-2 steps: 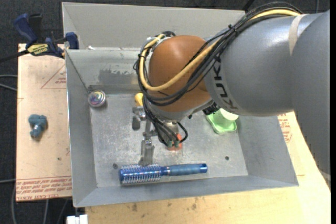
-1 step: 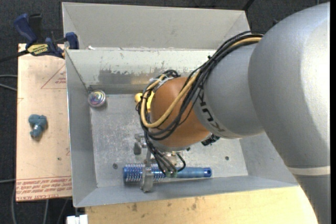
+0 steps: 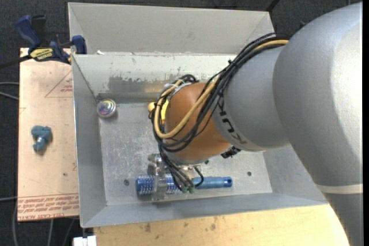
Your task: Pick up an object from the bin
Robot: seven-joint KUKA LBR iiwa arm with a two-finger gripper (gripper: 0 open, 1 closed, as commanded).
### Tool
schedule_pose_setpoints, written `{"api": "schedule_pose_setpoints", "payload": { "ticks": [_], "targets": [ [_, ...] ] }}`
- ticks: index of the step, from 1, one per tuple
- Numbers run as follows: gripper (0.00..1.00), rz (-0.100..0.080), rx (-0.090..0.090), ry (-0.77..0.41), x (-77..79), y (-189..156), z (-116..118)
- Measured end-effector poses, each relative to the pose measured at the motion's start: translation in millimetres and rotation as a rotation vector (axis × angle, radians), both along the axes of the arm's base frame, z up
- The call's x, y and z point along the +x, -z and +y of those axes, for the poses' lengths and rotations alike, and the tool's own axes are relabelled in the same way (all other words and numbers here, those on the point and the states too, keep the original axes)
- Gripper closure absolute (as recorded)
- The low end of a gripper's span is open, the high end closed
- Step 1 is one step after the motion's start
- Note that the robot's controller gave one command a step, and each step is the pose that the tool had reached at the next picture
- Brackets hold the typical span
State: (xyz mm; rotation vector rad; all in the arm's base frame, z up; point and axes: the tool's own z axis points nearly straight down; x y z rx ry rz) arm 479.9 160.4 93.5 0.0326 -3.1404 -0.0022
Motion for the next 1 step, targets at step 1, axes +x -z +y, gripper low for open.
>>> {"api": "schedule_pose_setpoints", "payload": {
  "ticks": [1],
  "targets": [
    [1.00,-0.010,0.001,-0.043,22.6,-147.9,-14.0]
  ]
}}
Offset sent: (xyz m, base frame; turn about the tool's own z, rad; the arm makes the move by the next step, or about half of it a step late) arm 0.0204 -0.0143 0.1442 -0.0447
